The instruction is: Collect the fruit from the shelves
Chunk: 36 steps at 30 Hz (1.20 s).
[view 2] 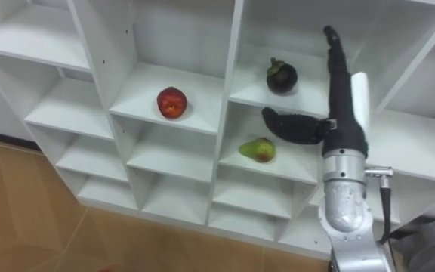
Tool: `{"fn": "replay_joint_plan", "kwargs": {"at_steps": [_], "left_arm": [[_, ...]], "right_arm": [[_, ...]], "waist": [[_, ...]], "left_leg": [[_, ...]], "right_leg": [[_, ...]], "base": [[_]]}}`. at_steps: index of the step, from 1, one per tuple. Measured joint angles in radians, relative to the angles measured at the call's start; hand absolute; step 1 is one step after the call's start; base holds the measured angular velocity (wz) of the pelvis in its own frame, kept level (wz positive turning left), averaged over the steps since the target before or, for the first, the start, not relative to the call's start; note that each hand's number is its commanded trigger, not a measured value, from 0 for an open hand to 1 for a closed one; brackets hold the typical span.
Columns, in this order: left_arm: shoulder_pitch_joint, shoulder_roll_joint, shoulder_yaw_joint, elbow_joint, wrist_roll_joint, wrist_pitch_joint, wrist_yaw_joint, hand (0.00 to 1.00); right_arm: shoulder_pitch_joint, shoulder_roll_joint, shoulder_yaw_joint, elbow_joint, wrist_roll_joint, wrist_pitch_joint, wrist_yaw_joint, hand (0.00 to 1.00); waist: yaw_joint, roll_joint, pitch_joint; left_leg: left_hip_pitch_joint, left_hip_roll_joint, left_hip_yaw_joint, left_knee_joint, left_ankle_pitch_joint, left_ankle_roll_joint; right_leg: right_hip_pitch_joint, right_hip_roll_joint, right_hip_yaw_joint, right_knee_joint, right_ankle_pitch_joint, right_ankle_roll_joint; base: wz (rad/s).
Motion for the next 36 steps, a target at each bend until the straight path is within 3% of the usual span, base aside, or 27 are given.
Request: {"fn": "replay_joint_plan", "kwargs": {"at_steps": [16, 20, 26, 36], "left_arm": [[0.021, 0.000, -0.012, -0.005, 0.000, -0.001, 0.044, 1.00], [0.023, 0.000, -0.012, -0.005, 0.000, -0.001, 0.054, 1.00], [0.023, 0.003, -0.013, -0.005, -0.001, -0.001, 0.062, 1.00], [0.033, 0.000, -0.011, -0.064, 0.030, 0.003, 0.048, 1.00]], "right_arm": [[-0.031, -0.002, -0.013, 0.046, 0.066, 0.000, 0.008, 0.00], [-0.042, -0.020, -0.013, 0.075, 0.073, 0.000, -0.005, 0.00], [-0.065, -0.039, -0.013, 0.115, 0.100, -0.001, -0.015, 0.00], [-0.120, -0.039, -0.012, 0.210, 0.070, -0.001, -0.034, 0.00]], "waist": [[-0.008, -0.007, -0.0026], [-0.008, -0.010, -0.0029], [-0.008, -0.015, 0.0019], [0.005, -0.023, 0.0008]], "left_leg": [[-0.008, -0.001, -0.009, 0.005, 0.000, 0.000], [-0.013, -0.002, -0.016, 0.007, 0.000, 0.000], [-0.022, -0.004, -0.033, 0.019, 0.000, 0.000], [-0.054, -0.005, -0.037, 0.036, 0.001, 0.000]], "right_leg": [[-0.001, 0.000, -0.007, 0.000, 0.000, 0.000], [-0.001, -0.001, -0.016, 0.000, 0.000, 0.000], [0.000, -0.005, -0.051, 0.000, 0.000, 0.000], [-0.023, -0.007, -0.054, 0.000, 0.000, 0.000]], "base": [[0.01], [0.06], [0.09], [0.02]]}}
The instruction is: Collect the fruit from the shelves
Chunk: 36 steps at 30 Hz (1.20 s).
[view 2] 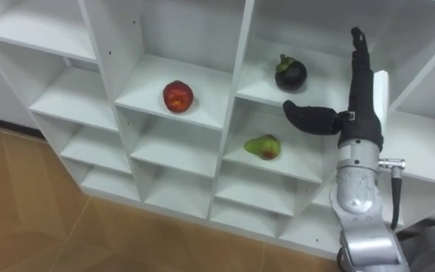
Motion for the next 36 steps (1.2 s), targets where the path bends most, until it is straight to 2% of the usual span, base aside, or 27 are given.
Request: {"fn": "replay_joint_plan", "kwargs": {"at_steps": [9, 13, 17, 25, 36], "left_arm": [[-0.001, 0.004, -0.016, -0.018, 0.001, 0.004, -0.026, 1.00], [-0.001, 0.014, -0.033, -0.019, -0.013, 0.008, -0.018, 1.00], [0.000, 0.028, -0.048, -0.020, -0.013, 0.008, -0.018, 1.00], [-0.006, 0.029, -0.049, -0.031, -0.012, 0.009, -0.002, 1.00], [-0.019, 0.030, -0.049, -0.030, -0.008, 0.010, 0.002, 1.00]], "right_arm": [[-0.065, 0.000, 0.009, 0.099, 0.022, 0.000, -0.009, 0.00], [-0.132, -0.001, 0.016, 0.202, 0.023, 0.001, -0.017, 0.00], [-0.163, -0.007, 0.029, 0.230, 0.023, 0.001, -0.040, 0.00], [-0.188, -0.046, 0.054, 0.270, 0.039, -0.001, -0.056, 0.00], [-0.235, -0.080, 0.054, 0.289, 0.037, -0.001, -0.066, 0.00]], "waist": [[0.018, -0.004, -0.0023], [0.020, -0.016, -0.0070], [0.021, -0.025, -0.0030], [0.023, -0.034, 0.0029], [0.035, -0.037, 0.0029]], "left_leg": [[-0.017, -0.001, -0.001, 0.003, 0.003, 0.001], [-0.026, -0.001, -0.005, 0.003, 0.004, 0.001], [-0.034, -0.003, -0.012, 0.003, 0.006, 0.001], [-0.055, -0.003, -0.020, 0.005, 0.008, 0.000], [-0.066, -0.006, -0.020, 0.006, 0.012, 0.002]], "right_leg": [[-0.017, -0.002, 0.002, 0.002, 0.000, -0.001], [-0.026, -0.002, 0.003, 0.003, 0.000, -0.001], [-0.031, -0.002, 0.000, 0.002, 0.001, -0.001], [-0.050, -0.002, -0.007, 0.002, 0.001, -0.001], [-0.065, -0.006, -0.007, 0.005, 0.001, -0.001]], "base": [[0.00], [0.00], [0.05], [0.03], [0.00]]}}
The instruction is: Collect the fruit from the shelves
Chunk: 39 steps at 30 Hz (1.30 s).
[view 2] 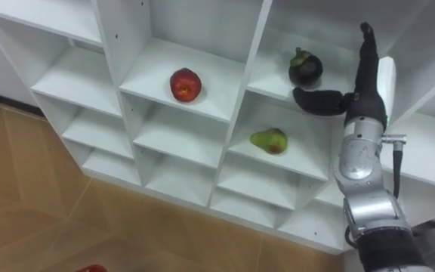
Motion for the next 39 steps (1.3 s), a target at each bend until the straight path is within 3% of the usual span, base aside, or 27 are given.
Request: {"fn": "replay_joint_plan", "kwargs": {"at_steps": [20, 25, 39], "left_arm": [[-0.014, 0.003, -0.009, 0.009, -0.004, 0.013, -0.004, 1.00], [-0.019, 0.005, -0.011, 0.011, -0.004, 0.022, -0.025, 1.00], [-0.033, 0.015, -0.013, 0.011, -0.003, 0.031, -0.040, 1.00]], "right_arm": [[-0.018, -0.014, 0.001, 0.074, -0.003, 0.001, 0.038, 0.00], [-0.043, -0.029, 0.031, 0.111, -0.032, -0.003, 0.072, 0.00], [-0.088, -0.067, 0.070, 0.166, -0.136, -0.011, 0.107, 0.00]], "waist": [[0.012, 0.002, 0.0021], [0.012, 0.013, 0.0100], [0.014, 0.001, 0.0014]], "left_leg": [[-0.004, -0.002, -0.004, 0.004, 0.002, 0.002], [-0.004, -0.001, -0.007, 0.006, 0.003, 0.001], [-0.035, -0.001, -0.017, 0.016, 0.009, 0.000]], "right_leg": [[0.002, -0.004, -0.016, 0.000, 0.000, 0.000], [-0.005, -0.005, -0.015, 0.013, 0.000, 0.000], [-0.020, -0.003, -0.019, 0.013, 0.005, -0.007]], "base": [[0.00], [-0.01], [0.00]]}}
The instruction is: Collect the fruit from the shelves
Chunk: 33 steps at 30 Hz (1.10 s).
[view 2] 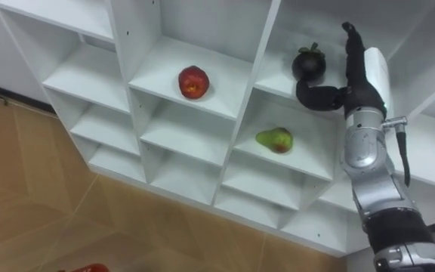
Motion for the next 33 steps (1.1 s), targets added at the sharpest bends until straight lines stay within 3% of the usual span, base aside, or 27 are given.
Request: {"fn": "replay_joint_plan", "kwargs": {"at_steps": [16, 25, 27, 28, 29, 33], "left_arm": [[-0.006, 0.022, -0.023, 0.001, -0.001, 0.000, -0.040, 1.00], [-0.012, 0.038, -0.053, -0.001, -0.001, 0.001, -0.038, 1.00], [-0.013, 0.040, -0.057, -0.001, -0.001, 0.002, -0.038, 1.00], [-0.014, 0.041, -0.056, -0.001, -0.001, 0.002, -0.038, 1.00], [-0.015, 0.042, -0.056, -0.001, -0.001, 0.004, -0.038, 1.00], [-0.019, 0.042, -0.056, -0.003, -0.001, 0.008, -0.038, 1.00]], "right_arm": [[-0.019, -0.002, 0.021, -0.003, -0.058, 0.003, 0.006, 0.00], [-0.058, -0.009, 0.086, -0.003, -0.059, 0.015, 0.021, 0.00], [-0.060, -0.010, 0.088, -0.003, -0.060, 0.016, 0.027, 0.51], [-0.059, -0.010, 0.090, -0.004, -0.062, 0.020, 0.031, 0.88], [-0.059, -0.010, 0.090, -0.005, -0.062, 0.027, 0.035, 1.00], [-0.059, -0.036, 0.112, -0.005, -0.059, 0.042, 0.062, 1.00]], "waist": [[0.003, 0.001, 0.0008], [0.002, -0.002, 0.0008], [0.003, -0.004, 0.0000], [0.004, -0.005, -0.0001], [0.004, -0.006, -0.0005], [0.016, -0.008, -0.0007]], "left_leg": [[-0.006, 0.004, 0.001, 0.000, 0.004, -0.004], [-0.012, 0.010, 0.005, -0.002, 0.008, -0.010], [-0.013, 0.011, 0.005, -0.002, 0.009, -0.012], [-0.014, 0.012, 0.006, -0.002, 0.010, -0.012], [-0.015, 0.014, 0.006, -0.002, 0.011, -0.014], [-0.015, 0.017, 0.014, -0.002, 0.012, -0.015]], "right_leg": [[-0.009, 0.004, 0.002, 0.001, 0.004, -0.005], [-0.017, 0.010, 0.004, 0.000, 0.009, -0.012], [-0.018, 0.011, 0.004, -0.001, 0.010, -0.014], [-0.018, 0.013, 0.005, -0.002, 0.010, -0.015], [-0.019, 0.014, 0.005, -0.002, 0.011, -0.016], [-0.022, 0.016, 0.009, -0.001, 0.013, -0.019]], "base": [[0.00], [0.00], [0.00], [0.00], [0.00], [-0.06]]}}
